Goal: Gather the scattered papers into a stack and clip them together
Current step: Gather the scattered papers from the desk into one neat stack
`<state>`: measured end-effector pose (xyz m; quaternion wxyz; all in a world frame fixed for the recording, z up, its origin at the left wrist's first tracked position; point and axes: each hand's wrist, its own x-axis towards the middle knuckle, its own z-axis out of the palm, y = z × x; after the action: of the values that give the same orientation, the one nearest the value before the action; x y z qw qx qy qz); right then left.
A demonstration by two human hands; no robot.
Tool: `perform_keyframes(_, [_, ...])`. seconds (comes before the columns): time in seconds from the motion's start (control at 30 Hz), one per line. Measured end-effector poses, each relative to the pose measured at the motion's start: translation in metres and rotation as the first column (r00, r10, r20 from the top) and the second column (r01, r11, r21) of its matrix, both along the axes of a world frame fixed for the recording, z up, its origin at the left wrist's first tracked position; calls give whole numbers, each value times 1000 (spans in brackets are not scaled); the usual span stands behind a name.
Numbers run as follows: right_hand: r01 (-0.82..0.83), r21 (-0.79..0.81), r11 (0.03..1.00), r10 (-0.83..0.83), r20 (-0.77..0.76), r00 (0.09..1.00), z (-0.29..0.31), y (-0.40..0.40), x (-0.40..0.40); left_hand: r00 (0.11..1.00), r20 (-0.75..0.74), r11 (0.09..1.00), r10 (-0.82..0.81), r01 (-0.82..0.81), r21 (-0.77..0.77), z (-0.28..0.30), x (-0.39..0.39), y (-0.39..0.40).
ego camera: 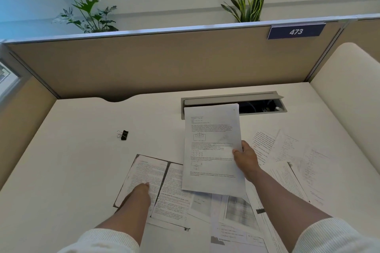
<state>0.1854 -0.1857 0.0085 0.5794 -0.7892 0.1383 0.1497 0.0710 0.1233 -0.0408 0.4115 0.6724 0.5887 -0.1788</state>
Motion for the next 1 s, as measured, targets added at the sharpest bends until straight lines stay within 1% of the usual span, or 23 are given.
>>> perform_keyframes(0.1, [5,-1,1000,-5,2,1000,-1,0,-1,987,-48,988,-151,153,34,4,0,-5])
perform_keyframes(0.13, [4,4,1000,-4,0,1000,-2,0,-2,993,-40,993,-111,112,31,1,-2,-5])
perform_keyframes(0.2, [2,16,1000,-2,-6,1000,-3,-1,-3,999,31,1000,-11,11,-2,-3,-9,-5])
perform_keyframes(0.27, [3,17,1000,-3,-12,1000,-3,-3,-3,985,81,988,152,-154,13,-7,-9,-8])
perform_keyframes(0.3, [4,17,1000,-4,-17,1000,-3,-4,-3,956,106,960,273,-277,28,-7,-7,-9])
perform_keyframes(0.33, [7,17,1000,-6,-23,1000,-3,-6,-3,903,150,911,402,-411,38,-5,-5,-12])
perform_keyframes(0.37, [12,17,1000,-11,-29,1000,-3,-7,-2,837,240,851,492,-520,69,-1,-2,-13])
perform_keyframes(0.4, [24,18,1000,-23,-38,999,-3,-9,-2,811,334,839,480,-536,97,4,0,-13])
perform_keyframes(0.47, [75,20,997,-73,-59,996,-2,-12,0,834,475,898,280,-403,177,15,8,-12])
perform_keyframes(0.5, [107,21,994,-105,-68,992,-2,-13,1,828,528,914,188,-344,214,19,13,-9])
perform_keyframes(0.57, [163,18,986,-161,-79,984,-3,-15,2,781,622,926,52,-271,263,31,27,-1])
perform_keyframes(0.67, [200,20,980,-197,-101,975,-5,-18,3,709,692,915,-138,-177,363,52,48,12])
perform_keyframes(0.77, [207,33,978,-202,-115,973,-5,-20,3,657,710,900,-254,-109,422,76,69,23])
perform_keyframes(0.83, [203,37,978,-197,-127,972,-5,-22,3,613,738,905,-281,-87,417,95,84,29])
perform_keyframes(0.9, [196,38,980,-188,-143,972,-6,-23,2,549,803,937,-232,-96,336,115,98,32])
perform_keyframes(0.93, [192,36,981,-185,-150,971,-6,-23,1,506,845,961,-173,-101,258,126,105,34])
perform_keyframes(1.0, [176,26,984,-170,-158,973,-7,-22,0,411,912,996,-15,-73,49,144,116,34])
